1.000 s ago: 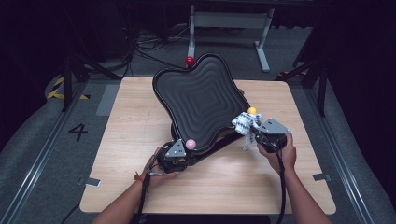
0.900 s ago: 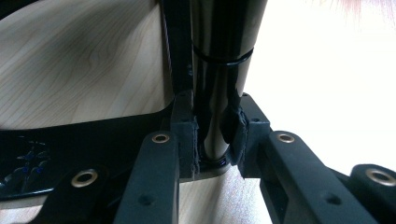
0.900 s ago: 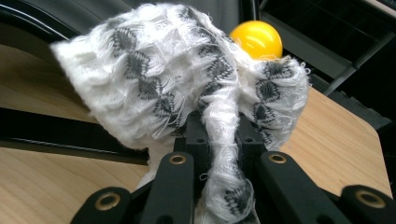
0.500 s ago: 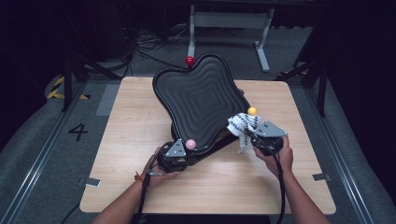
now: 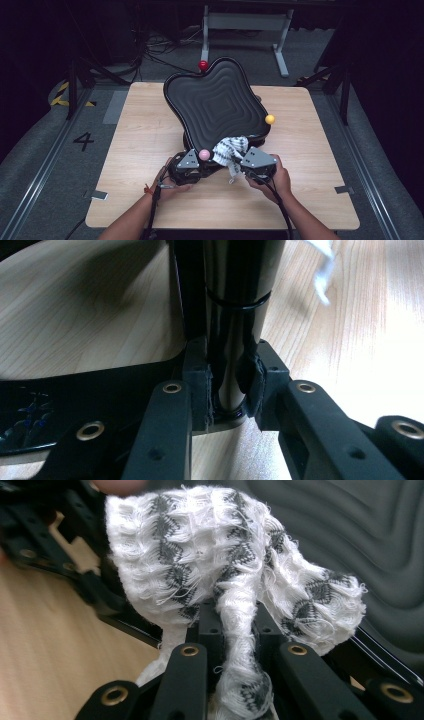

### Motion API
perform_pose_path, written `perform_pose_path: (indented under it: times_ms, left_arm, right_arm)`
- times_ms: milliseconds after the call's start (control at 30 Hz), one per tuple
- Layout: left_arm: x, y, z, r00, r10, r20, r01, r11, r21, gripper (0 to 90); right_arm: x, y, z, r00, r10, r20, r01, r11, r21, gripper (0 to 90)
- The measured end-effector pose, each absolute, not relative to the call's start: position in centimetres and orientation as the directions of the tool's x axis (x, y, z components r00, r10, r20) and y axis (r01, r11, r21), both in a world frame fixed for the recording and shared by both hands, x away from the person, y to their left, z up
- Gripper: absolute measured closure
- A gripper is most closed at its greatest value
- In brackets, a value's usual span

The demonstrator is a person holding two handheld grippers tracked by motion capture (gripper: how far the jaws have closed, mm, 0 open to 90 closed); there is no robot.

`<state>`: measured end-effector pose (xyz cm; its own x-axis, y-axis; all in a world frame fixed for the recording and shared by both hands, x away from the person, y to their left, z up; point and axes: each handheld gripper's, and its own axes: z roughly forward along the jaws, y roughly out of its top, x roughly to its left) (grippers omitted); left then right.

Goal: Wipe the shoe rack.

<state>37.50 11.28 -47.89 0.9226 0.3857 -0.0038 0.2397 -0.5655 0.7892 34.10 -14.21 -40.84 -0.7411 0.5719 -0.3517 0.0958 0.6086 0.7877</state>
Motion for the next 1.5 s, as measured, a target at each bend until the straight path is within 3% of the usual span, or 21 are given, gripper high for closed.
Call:
perform_pose_path:
  times_ms: [400,767,1267,1500]
  left_arm:
    - [37.5,11.3,-47.9,0.923,0.384,0.001,0.235,-0.567,0.789,73.6]
    - [37.5,11.3,-47.9,0.923,0.385,0.000,0.236,-0.567,0.789,73.7]
    - [37.5,11.3,-47.9,0.925,0.380,0.003,0.232,-0.572,0.787,73.7]
    - [37.5,11.3,-47.9,0.925,0.380,0.004,0.232,-0.572,0.787,73.8]
  right_arm:
    - [33.5,-13.2,-40.7,-0.762,0.543,-0.352,0.072,0.612,0.788,80.1]
    - [36.9,-16.1,-41.4,-0.680,0.658,-0.323,0.169,0.570,0.804,80.2]
    - [37.9,-20.3,-41.2,-0.585,0.728,-0.358,0.211,0.563,0.799,80.2]
    - [39.2,-23.7,-41.9,-0.513,0.798,-0.315,0.298,0.511,0.806,80.2]
